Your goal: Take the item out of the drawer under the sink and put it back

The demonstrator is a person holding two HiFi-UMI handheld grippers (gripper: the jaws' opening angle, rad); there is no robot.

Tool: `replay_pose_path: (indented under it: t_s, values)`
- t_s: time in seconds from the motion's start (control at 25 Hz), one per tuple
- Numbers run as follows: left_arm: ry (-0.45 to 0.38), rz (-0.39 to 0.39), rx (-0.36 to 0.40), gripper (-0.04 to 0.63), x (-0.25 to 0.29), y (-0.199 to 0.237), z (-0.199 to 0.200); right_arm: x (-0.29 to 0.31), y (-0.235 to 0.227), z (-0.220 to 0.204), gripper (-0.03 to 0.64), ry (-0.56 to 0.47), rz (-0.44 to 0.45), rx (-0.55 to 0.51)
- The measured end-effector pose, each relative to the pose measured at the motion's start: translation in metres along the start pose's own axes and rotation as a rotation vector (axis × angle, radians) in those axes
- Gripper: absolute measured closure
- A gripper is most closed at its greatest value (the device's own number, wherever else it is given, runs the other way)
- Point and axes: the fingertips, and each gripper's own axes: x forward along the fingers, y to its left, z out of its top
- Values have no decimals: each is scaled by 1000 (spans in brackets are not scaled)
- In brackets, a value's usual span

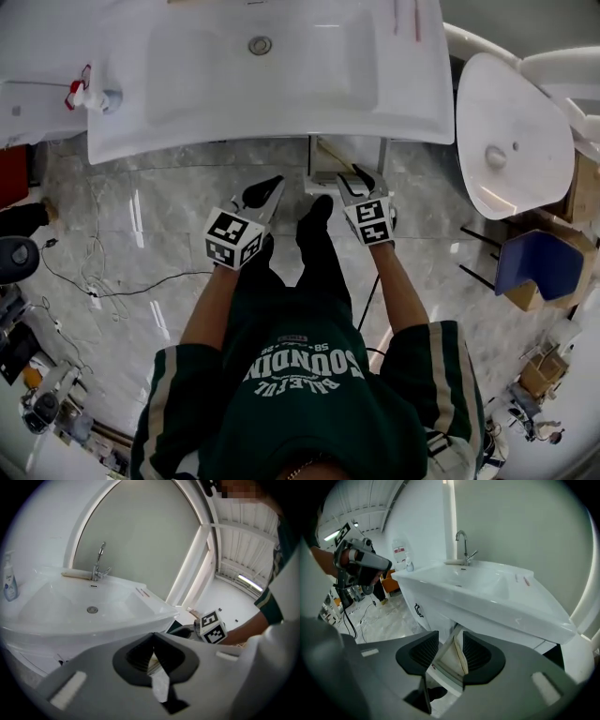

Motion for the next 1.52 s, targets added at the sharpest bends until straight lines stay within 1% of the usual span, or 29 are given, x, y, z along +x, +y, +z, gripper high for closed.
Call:
replay_pose_path:
  t_s: [0.24,0.4,0.56,0.72,0.84,1.12,1.32,1.4,1.52]
  values:
    - [12,49,-36,545,5,10,-20,56,-4,-47,477,134,81,-71]
    - [16,86,-69,545,2,18,-40,90,-7,-68,469,222,118,-160]
    - [11,126,-113,545,-2,27,-60,122,-19,-86,469,306,136,-246]
    - [26,174,-162,545,-13,36,-83,150,-19,-105,469,381,165,-280]
    - [27,205,-188,545,-20,44,-95,166,-22,-119,469,427,158,-307]
    - [25,251,-232,545,-36,53,-112,187,-34,-136,472,469,118,-346]
    - [37,252,-237,545,-39,51,-119,192,-38,-146,478,528,112,-340]
    - [34,249,-235,545,-37,53,-117,192,-39,-148,539,537,119,-336]
    - [33,243,-229,545,-36,55,-114,191,-40,-145,567,532,114,-339]
